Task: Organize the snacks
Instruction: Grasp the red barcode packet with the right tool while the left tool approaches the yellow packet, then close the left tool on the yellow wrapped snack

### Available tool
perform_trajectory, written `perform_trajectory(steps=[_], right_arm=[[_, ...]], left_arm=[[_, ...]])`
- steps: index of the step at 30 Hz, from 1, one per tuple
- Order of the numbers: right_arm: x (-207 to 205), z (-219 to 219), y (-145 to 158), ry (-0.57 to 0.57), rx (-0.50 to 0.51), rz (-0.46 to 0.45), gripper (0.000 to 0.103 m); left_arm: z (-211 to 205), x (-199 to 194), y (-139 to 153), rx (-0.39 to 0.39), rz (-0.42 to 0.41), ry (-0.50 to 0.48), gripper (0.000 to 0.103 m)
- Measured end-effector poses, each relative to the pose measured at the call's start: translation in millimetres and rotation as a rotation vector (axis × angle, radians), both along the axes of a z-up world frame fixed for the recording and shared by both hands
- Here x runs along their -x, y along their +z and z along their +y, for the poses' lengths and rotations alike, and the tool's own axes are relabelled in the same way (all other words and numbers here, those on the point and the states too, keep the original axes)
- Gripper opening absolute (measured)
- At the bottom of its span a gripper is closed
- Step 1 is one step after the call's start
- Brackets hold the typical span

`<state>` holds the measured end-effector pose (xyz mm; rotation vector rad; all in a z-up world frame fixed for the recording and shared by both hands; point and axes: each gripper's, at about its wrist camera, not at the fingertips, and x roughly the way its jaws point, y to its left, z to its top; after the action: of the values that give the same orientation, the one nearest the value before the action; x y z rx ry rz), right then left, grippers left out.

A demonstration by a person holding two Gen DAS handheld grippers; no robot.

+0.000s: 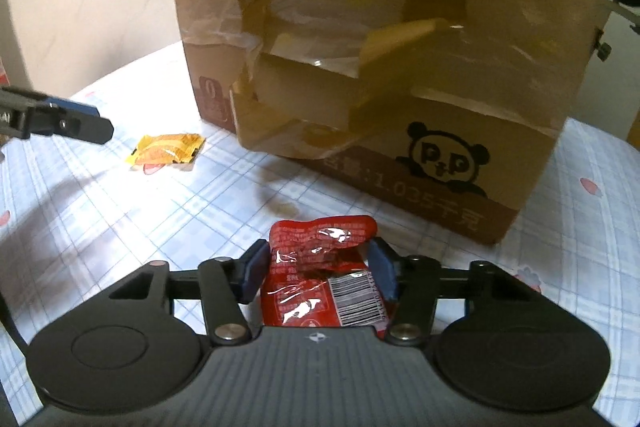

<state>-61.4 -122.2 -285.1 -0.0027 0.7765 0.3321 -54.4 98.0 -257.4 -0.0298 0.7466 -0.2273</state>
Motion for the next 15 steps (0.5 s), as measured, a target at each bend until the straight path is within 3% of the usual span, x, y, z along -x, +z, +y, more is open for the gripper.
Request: perform_trajectory(steps=[7, 15], right_arm=[[13, -15, 2, -0.1, -0.036, -0.049, 0.054], [11, -24, 0, -0.146, -0.055, -0.042, 0.054]], left_arm=[[-3, -11, -7, -0.029, 0.004, -0.01, 0.07], [-8, -55, -17, -0.038, 0.023, -0.067, 0.071]])
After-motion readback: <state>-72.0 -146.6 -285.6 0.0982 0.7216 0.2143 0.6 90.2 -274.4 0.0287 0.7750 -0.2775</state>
